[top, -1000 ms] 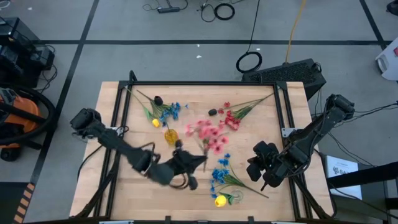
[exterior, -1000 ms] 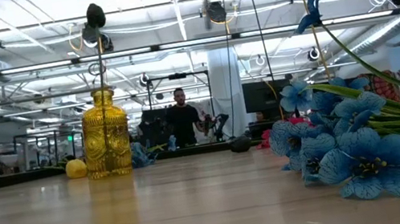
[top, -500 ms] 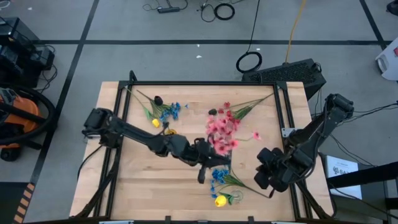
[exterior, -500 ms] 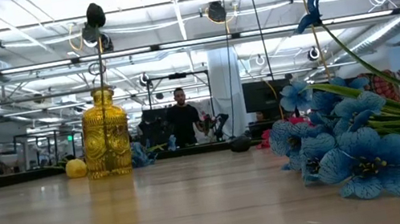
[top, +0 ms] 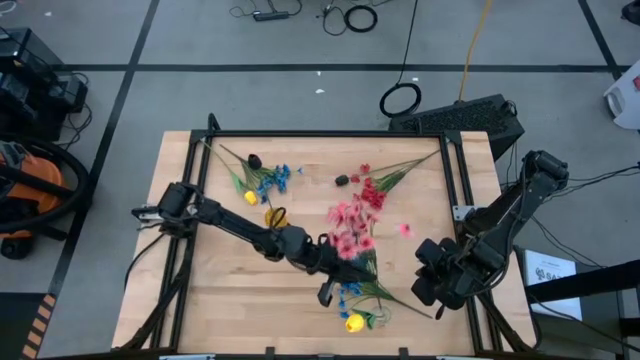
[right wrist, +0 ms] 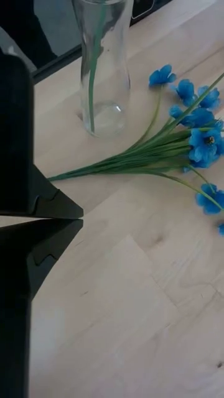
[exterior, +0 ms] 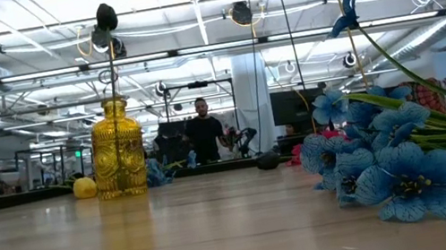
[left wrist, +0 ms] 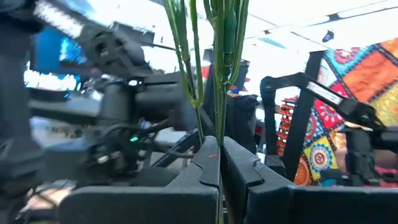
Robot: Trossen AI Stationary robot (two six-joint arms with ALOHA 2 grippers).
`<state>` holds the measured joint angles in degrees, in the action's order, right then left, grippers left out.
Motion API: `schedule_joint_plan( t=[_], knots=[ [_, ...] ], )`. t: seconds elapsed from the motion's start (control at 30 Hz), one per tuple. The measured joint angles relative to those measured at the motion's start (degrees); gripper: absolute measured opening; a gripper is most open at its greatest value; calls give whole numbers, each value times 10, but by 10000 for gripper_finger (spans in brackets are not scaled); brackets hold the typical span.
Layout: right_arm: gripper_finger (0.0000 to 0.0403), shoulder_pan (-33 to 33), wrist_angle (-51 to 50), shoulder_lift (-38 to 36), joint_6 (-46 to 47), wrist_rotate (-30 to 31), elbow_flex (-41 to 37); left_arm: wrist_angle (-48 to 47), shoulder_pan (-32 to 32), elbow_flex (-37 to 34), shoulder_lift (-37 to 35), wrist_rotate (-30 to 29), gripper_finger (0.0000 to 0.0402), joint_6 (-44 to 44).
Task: Sort flowers into vase by color
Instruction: Put the pink flowers into the transparent vase
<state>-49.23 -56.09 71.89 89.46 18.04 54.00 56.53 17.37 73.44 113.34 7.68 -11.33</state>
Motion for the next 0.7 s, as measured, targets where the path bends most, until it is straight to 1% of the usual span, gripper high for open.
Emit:
schedule_joint_plan(
  t=[0.13, 0.23, 0.4, 0.47, 0.6, 0.7],
  knots=[
    [4, 0, 0, 0, -1, 0, 0, -5, 8, 1, 0, 3, 1, 30],
    [4, 0, 0, 0, -2, 2, 0, -15, 10, 1, 0, 1, 1, 33],
    [4, 0, 1, 0, -2, 27, 0, -59, 16, 7, 1, -14, 1, 34],
    [4, 0, 1, 0, -2, 28, 0, -91, 19, 30, 0, -17, 1, 45],
    [4, 0, 1, 0, -2, 29, 0, -201, 19, 86, -1, -18, 1, 63],
    [4, 0, 1, 0, -2, 28, 0, -235, 18, 113, -1, -17, 1, 71]
  ],
)
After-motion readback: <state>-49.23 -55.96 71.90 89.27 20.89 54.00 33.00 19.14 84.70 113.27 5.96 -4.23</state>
